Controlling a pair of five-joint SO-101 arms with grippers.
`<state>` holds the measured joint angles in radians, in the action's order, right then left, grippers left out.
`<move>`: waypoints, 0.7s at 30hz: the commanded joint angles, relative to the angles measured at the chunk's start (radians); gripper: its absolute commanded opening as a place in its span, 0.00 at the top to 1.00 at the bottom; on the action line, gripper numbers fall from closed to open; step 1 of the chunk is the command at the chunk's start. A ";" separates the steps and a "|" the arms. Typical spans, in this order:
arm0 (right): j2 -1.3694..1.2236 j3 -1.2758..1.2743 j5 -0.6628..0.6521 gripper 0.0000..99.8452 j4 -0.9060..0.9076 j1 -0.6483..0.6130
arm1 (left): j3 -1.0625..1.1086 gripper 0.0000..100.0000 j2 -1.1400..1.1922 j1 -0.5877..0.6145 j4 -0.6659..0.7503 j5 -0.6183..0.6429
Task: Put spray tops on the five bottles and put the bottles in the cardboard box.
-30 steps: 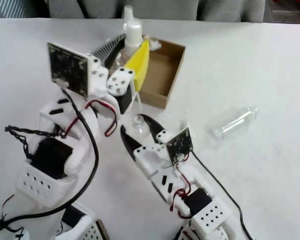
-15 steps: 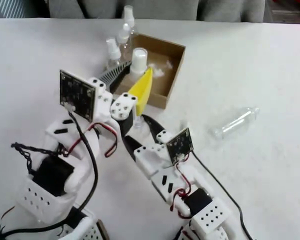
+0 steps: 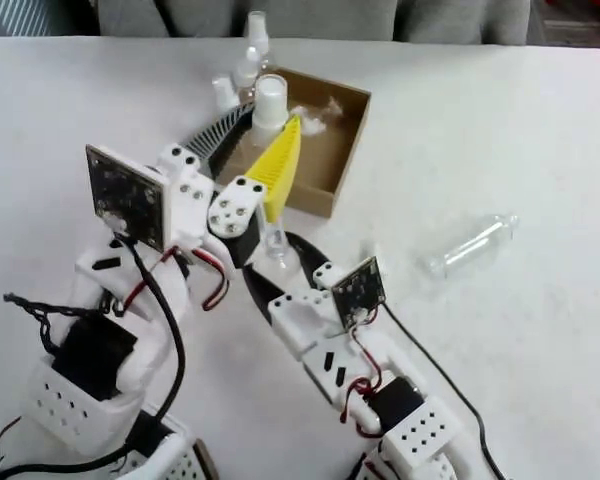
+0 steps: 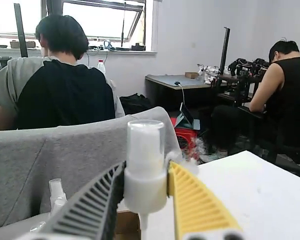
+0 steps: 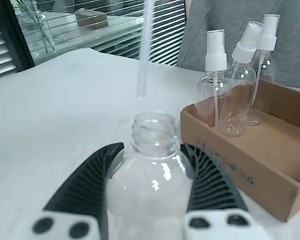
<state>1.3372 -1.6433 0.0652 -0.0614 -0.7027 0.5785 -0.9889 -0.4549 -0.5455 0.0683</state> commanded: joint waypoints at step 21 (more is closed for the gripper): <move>0.015 0.015 -0.014 0.98 0.024 -0.007 | 0.259 0.98 -0.031 -0.010 0.149 -0.063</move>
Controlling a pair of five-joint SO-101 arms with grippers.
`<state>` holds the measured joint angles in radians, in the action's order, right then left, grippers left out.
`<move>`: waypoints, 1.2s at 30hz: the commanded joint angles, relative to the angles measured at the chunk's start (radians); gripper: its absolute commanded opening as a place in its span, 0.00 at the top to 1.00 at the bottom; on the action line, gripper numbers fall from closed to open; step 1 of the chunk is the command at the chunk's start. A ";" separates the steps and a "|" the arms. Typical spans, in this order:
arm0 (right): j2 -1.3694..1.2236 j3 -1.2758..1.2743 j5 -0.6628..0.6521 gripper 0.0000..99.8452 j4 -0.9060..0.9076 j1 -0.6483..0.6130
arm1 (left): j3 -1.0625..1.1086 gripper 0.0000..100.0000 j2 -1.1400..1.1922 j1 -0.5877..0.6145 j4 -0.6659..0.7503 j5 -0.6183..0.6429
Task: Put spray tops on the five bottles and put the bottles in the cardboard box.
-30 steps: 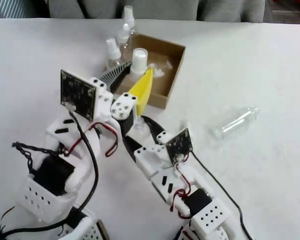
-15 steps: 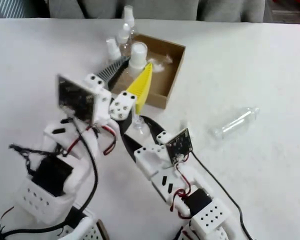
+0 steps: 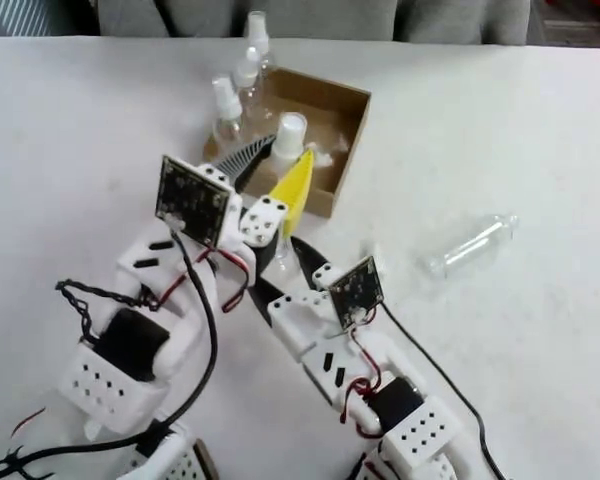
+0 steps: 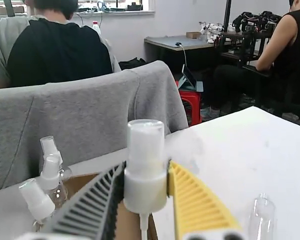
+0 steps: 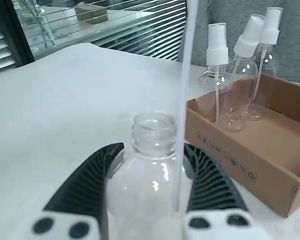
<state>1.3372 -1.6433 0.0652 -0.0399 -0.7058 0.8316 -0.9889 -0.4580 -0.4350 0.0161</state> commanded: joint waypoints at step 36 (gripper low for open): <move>0.015 0.015 -0.015 0.98 0.004 -0.004 | -0.006 0.98 -0.108 0.056 0.035 -0.012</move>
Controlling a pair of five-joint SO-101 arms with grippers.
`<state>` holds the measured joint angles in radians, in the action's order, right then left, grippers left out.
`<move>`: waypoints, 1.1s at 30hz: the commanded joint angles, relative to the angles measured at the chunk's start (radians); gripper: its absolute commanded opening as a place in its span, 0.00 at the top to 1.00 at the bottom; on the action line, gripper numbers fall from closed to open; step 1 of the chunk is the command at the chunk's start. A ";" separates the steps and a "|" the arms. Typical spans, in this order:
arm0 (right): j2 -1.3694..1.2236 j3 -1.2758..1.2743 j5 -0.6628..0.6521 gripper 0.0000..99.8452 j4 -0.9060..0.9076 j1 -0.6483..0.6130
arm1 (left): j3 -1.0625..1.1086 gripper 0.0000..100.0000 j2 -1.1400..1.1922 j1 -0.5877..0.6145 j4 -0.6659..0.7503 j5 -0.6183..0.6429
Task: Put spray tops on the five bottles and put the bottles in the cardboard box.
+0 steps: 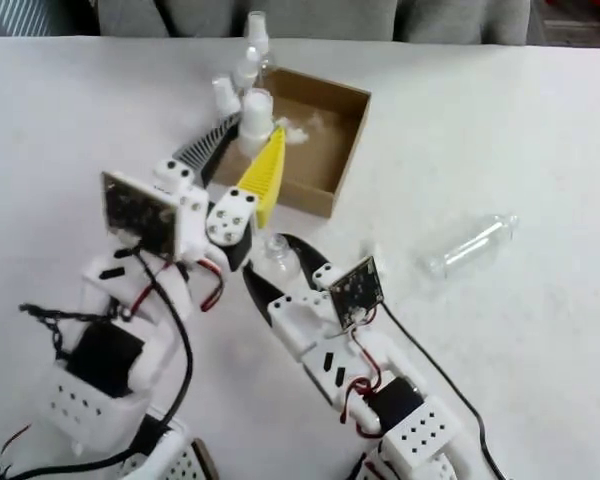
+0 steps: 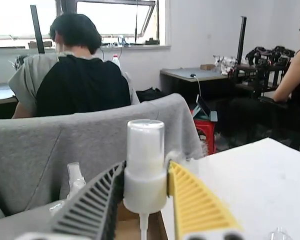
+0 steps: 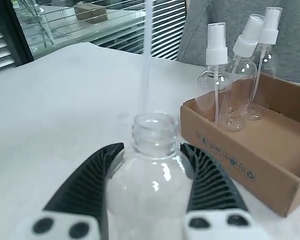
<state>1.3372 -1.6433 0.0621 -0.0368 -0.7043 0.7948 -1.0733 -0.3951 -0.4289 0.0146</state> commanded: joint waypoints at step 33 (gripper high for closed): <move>0.015 0.015 -0.012 0.98 0.001 0.001 | 0.222 0.79 -0.038 -0.050 -0.149 -0.011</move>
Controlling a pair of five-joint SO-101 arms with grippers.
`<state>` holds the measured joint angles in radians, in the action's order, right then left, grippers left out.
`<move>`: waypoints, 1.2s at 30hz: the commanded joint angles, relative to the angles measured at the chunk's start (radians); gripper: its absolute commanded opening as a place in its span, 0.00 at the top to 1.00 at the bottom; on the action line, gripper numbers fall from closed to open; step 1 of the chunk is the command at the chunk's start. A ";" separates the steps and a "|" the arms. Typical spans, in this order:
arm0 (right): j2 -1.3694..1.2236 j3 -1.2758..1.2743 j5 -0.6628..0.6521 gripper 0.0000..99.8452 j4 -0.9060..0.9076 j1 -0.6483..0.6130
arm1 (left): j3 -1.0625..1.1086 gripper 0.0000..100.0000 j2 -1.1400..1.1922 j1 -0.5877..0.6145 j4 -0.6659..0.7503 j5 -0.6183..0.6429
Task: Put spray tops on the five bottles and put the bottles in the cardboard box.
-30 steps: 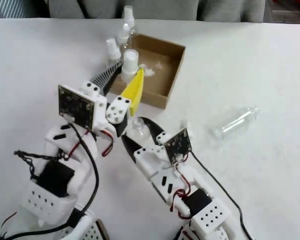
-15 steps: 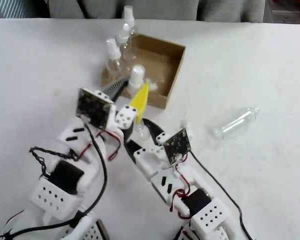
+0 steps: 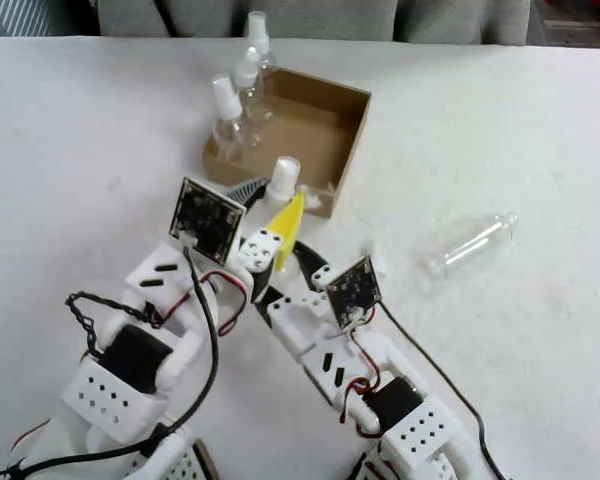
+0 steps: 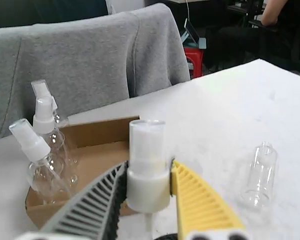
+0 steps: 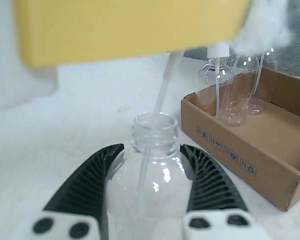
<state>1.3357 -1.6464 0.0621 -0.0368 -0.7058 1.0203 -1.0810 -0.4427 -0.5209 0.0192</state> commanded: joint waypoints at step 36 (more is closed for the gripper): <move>0.007 0.118 -0.011 0.98 -0.007 0.246 | 0.373 0.95 -0.736 0.147 -0.258 -0.008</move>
<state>1.3372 -1.6172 0.0621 -0.0368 -0.5155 1.3702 -1.8036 -0.3015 -0.7066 0.0146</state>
